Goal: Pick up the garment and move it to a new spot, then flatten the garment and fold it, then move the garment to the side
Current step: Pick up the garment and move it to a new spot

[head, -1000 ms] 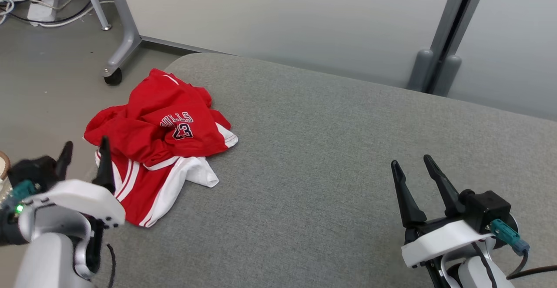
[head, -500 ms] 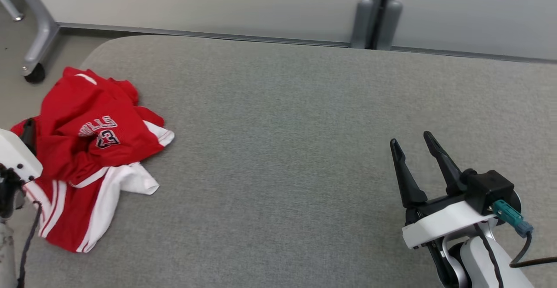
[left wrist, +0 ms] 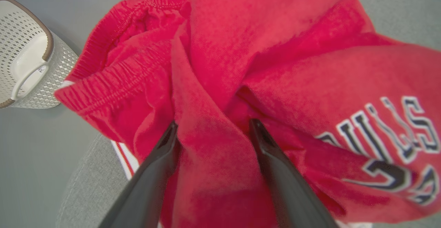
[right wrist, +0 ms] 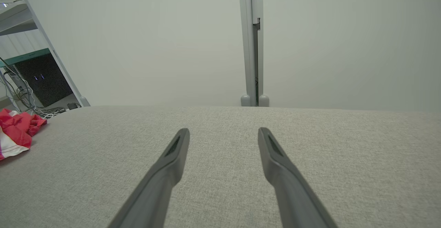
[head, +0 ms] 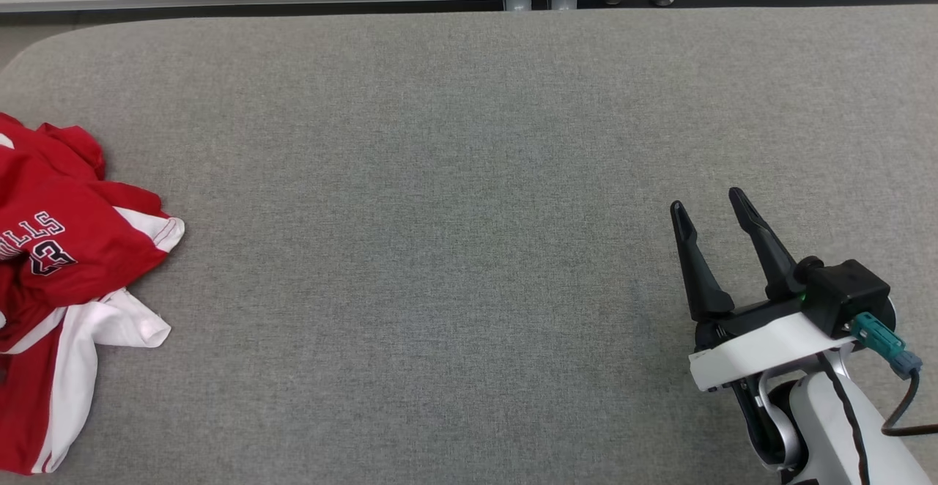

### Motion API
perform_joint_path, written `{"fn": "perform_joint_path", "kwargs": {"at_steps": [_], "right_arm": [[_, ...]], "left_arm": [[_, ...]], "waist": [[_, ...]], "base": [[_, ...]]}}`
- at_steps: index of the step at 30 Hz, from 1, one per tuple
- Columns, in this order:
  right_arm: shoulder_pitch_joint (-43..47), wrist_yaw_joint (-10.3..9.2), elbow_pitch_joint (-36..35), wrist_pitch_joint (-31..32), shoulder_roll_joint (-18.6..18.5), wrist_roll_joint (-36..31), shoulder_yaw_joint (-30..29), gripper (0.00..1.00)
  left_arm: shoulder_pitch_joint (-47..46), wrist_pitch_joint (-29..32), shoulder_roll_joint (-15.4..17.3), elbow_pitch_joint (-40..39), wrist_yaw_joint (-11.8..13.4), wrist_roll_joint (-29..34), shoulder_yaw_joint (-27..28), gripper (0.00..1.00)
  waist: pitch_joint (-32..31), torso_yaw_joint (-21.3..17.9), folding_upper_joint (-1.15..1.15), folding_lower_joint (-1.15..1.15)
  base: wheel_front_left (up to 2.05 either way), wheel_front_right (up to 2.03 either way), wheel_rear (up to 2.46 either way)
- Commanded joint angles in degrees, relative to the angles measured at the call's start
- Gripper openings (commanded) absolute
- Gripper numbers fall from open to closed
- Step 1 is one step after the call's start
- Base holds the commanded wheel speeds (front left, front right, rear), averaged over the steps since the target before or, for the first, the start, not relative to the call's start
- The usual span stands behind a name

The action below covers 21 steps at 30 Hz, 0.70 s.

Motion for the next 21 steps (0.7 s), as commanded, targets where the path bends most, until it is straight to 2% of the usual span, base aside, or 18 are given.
{"fn": "perform_joint_path", "kwargs": {"at_steps": [1, 2, 3, 9, 12, 17, 21], "right_arm": [[-0.7, 0.09, -0.4, -0.3, -0.2, 0.2, -0.1, 1.0], [-0.8, 0.09, -0.4, -0.3, -0.2, 0.3, -0.1, 1.0], [-0.9, 0.09, -0.4, -0.3, -0.1, 0.3, -0.1, 1.0], [-1.3, 0.09, 0.2, -0.3, 0.0, 0.3, 0.3, 1.0], [-0.9, 0.09, 0.7, -0.3, 0.1, 0.4, 0.3, 1.0], [0.3, 0.09, 1.7, -0.3, 0.9, 0.8, -0.2, 1.0], [1.4, 0.09, 2.0, -0.3, 1.9, 1.1, -0.3, 1.0]], "left_arm": [[-1.3, -0.7, 0.8, 0.8, -0.1, 0.3, -0.1, 0.55], [-1.6, -1.2, 0.9, 1.3, -0.2, 0.5, -0.3, 0.38], [-1.9, -1.8, 0.9, 1.8, -0.4, 0.4, -0.4, 0.0], [-3.8, -6.3, 1.3, 4.4, -1.0, 1.1, -1.4, 0.0], [-5.2, -9.3, 1.8, 4.6, -2.4, 1.3, -2.1, 0.0], [-7.5, -13.4, 2.3, 2.3, -4.4, 3.1, -4.8, 0.0], [-9.1, -14.4, 2.2, -1.0, -5.6, 4.0, -7.0, 0.0]], "waist": [[0.6, -0.4, 0.0, 0.0], [0.8, -0.4, 0.0, 0.0], [0.9, -0.4, 0.0, 0.0], [0.6, 0.0, 0.0, 0.0], [-0.9, 0.2, 0.0, 0.0], [-4.8, 0.4, 0.0, 0.0], [-7.9, -0.3, 0.0, 0.0]], "base": [[0.0, 0.0, 0.0], [0.0, 0.0, 0.0], [0.0, 0.0, 0.0], [0.0, 0.0, 0.0], [0.0, 0.0, 0.0], [0.0, 0.0, 0.0], [0.0, 0.0, 0.0]]}}
